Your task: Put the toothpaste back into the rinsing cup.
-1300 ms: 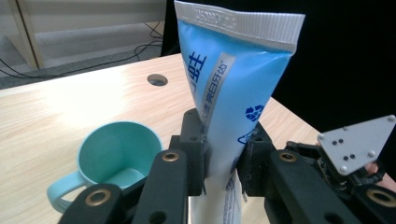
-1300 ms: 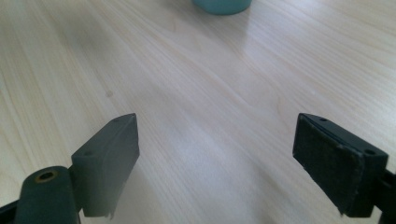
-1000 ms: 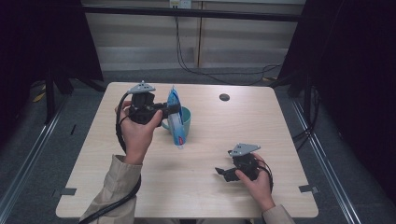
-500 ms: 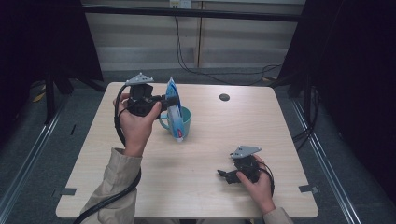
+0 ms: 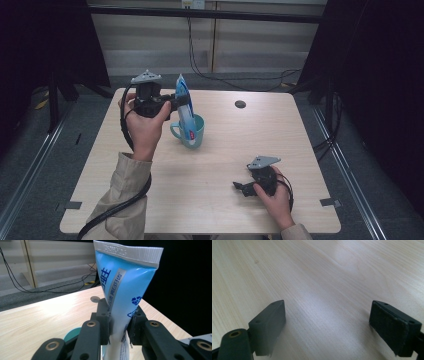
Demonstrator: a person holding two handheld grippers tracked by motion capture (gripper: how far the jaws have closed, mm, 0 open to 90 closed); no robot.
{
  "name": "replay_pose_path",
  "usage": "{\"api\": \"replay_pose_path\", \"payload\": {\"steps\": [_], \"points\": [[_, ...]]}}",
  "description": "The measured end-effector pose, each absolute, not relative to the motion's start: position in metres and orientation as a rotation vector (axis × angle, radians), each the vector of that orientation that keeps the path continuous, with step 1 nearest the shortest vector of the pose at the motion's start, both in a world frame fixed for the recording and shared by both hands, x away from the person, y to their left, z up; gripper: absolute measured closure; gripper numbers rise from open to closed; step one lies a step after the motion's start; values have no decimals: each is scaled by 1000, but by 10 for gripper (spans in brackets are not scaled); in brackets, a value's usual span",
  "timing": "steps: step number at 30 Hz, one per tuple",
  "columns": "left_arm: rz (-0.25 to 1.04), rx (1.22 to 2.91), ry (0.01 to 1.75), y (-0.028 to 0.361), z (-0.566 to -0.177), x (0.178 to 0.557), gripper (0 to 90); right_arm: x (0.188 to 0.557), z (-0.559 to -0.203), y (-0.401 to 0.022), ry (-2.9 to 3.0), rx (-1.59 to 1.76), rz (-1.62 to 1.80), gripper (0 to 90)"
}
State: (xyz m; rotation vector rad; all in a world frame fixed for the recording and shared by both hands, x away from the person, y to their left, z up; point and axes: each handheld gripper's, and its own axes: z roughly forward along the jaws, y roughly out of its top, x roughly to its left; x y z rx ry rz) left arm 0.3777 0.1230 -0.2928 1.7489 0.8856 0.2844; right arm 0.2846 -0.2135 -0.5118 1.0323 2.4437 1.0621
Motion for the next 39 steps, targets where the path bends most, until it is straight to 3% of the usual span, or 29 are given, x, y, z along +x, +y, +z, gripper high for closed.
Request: {"api": "replay_pose_path", "payload": {"steps": [39], "points": [[357,1699,935,121,-286,416,749,284,-512,-213,2450,1024,1067,134]]}}
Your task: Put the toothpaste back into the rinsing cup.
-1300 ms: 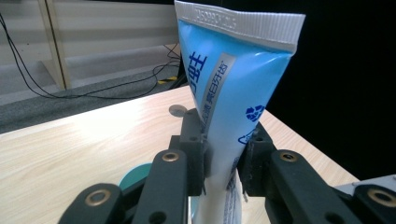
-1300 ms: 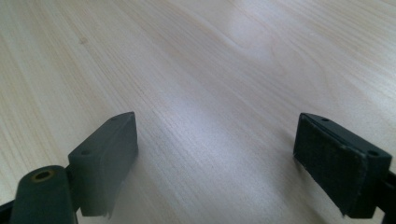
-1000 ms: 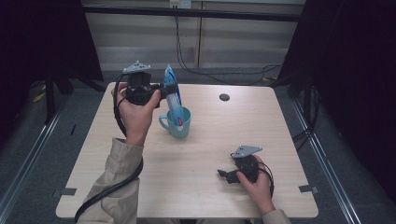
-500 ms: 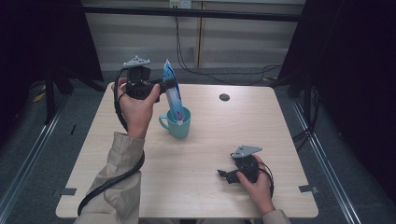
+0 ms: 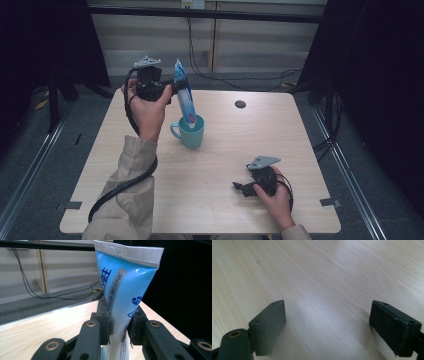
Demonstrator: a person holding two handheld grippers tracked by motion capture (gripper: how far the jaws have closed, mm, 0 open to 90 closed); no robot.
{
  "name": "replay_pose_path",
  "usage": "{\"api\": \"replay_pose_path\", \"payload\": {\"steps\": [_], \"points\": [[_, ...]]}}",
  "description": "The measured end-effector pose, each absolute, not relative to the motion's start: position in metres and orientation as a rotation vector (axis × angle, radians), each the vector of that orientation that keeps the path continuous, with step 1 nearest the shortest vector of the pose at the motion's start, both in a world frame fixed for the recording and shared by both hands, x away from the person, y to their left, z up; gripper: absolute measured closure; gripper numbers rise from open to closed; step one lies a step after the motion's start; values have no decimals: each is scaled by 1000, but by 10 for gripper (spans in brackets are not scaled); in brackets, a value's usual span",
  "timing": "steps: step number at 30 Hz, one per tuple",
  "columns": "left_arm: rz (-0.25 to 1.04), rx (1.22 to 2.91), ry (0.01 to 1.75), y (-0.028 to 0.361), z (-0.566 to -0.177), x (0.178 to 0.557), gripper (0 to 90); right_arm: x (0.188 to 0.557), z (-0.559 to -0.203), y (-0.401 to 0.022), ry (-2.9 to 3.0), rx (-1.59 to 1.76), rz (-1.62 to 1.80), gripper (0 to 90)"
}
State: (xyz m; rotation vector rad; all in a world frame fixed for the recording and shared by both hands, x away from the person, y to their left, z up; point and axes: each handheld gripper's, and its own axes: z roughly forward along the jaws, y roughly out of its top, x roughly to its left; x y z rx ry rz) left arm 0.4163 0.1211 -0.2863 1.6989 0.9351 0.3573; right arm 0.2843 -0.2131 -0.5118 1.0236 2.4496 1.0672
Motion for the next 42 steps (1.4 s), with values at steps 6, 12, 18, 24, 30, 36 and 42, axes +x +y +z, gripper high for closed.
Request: {"api": "replay_pose_path", "payload": {"steps": [6,12,18,24,30,36,42], "points": [[365,1692,939,123,-289,420,748,284,-512,-213,2453,1011,1068,134],[376,1690,945,122,-292,425,748,284,-512,-213,2458,1009,1068,134],[397,1700,955,118,-294,429,748,284,-512,-213,2459,1010,1071,134],[400,1702,965,116,-301,432,747,284,-512,-213,2459,1009,1071,134],[399,1712,966,111,-309,436,746,284,-512,-213,2459,1009,1071,134],[400,1717,965,107,-314,438,745,284,-512,-213,2460,1008,1071,133],[399,1737,974,105,-325,441,744,284,-512,-213,2460,1007,1072,134]]}}
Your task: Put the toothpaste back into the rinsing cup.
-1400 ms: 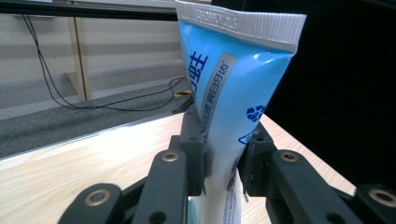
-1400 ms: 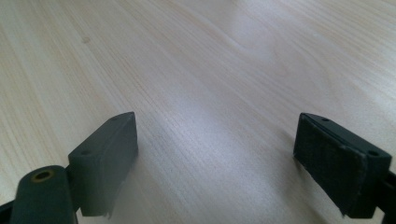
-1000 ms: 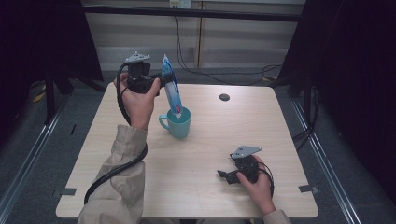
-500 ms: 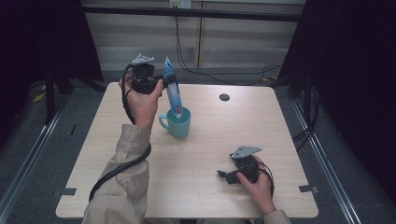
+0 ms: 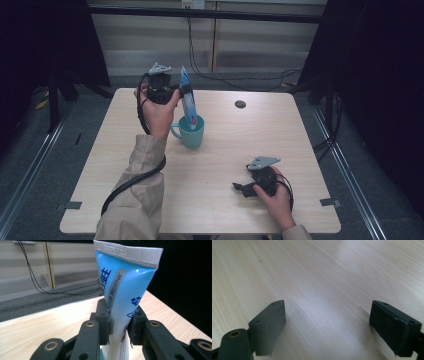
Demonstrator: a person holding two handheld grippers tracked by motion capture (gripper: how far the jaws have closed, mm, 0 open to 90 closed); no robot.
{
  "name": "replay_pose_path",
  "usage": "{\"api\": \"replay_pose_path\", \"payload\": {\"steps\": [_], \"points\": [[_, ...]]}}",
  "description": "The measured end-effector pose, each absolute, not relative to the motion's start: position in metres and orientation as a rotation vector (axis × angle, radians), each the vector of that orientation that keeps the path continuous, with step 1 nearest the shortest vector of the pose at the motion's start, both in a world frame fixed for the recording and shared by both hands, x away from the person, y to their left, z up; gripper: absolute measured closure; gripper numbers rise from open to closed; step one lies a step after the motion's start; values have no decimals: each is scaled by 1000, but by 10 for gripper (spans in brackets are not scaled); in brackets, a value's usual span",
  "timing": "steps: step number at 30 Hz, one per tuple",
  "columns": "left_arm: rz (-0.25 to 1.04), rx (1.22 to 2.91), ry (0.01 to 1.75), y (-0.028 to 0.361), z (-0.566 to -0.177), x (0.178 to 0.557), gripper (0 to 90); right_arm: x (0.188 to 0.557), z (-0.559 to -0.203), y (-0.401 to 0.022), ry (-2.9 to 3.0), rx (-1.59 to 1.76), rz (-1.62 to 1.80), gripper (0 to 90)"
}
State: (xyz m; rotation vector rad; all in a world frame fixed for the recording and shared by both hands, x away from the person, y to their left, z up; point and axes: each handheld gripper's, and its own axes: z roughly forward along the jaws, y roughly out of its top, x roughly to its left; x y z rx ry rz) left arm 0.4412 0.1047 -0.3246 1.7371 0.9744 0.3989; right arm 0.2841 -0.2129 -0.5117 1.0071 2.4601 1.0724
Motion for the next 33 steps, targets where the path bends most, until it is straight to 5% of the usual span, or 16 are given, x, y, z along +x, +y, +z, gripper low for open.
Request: {"api": "replay_pose_path", "payload": {"steps": [33], "points": [[417,1755,997,100,-363,442,739,284,-512,-213,2466,993,1073,134]]}}
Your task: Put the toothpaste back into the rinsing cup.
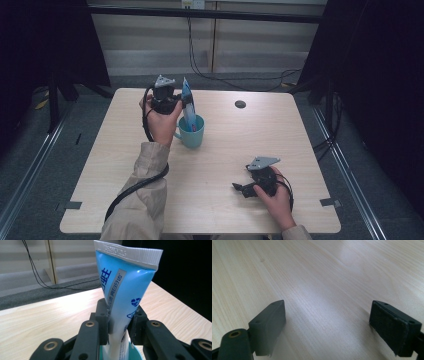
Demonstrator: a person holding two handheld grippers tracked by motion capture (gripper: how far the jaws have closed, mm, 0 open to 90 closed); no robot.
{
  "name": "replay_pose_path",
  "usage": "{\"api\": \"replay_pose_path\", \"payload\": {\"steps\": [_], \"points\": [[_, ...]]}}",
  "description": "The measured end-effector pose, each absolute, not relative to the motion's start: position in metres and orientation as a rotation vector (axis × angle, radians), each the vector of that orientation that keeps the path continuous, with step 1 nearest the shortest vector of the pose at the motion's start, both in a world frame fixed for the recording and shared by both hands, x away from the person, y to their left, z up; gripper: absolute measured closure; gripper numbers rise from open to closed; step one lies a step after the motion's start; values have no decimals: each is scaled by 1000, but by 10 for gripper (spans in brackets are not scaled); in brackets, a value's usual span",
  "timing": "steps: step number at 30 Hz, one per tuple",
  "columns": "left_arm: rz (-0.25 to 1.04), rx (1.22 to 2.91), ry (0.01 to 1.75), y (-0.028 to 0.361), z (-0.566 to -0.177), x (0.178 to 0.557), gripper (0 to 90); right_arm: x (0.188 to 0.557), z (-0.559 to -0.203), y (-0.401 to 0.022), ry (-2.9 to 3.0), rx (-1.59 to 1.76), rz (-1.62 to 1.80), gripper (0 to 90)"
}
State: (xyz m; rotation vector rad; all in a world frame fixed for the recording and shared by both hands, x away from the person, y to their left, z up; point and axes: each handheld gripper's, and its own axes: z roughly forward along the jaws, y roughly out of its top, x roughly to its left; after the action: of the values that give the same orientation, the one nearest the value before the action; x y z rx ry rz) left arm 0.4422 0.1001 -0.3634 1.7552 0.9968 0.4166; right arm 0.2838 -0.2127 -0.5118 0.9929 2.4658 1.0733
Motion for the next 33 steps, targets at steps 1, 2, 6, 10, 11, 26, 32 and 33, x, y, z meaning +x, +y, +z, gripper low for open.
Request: {"api": "replay_pose_path", "payload": {"steps": [1,2,6,10,11,26,32,33], "points": [[416,1755,998,100,-365,442,738,284,-512,-213,2469,996,1073,134],[414,1754,999,100,-367,442,738,284,-512,-213,2470,994,1073,134],[415,1755,1000,98,-370,441,738,284,-512,-213,2471,994,1074,134],[412,1750,1003,97,-371,440,737,284,-512,-213,2473,990,1077,134],[409,1755,1004,96,-373,440,737,284,-512,-213,2473,989,1077,134],[379,1761,1023,96,-386,439,736,284,-512,-213,2477,982,1076,134],[382,1761,1030,96,-389,439,735,283,-512,-213,2480,981,1076,134],[379,1756,1037,97,-390,439,735,283,-512,-213,2480,983,1076,134]]}}
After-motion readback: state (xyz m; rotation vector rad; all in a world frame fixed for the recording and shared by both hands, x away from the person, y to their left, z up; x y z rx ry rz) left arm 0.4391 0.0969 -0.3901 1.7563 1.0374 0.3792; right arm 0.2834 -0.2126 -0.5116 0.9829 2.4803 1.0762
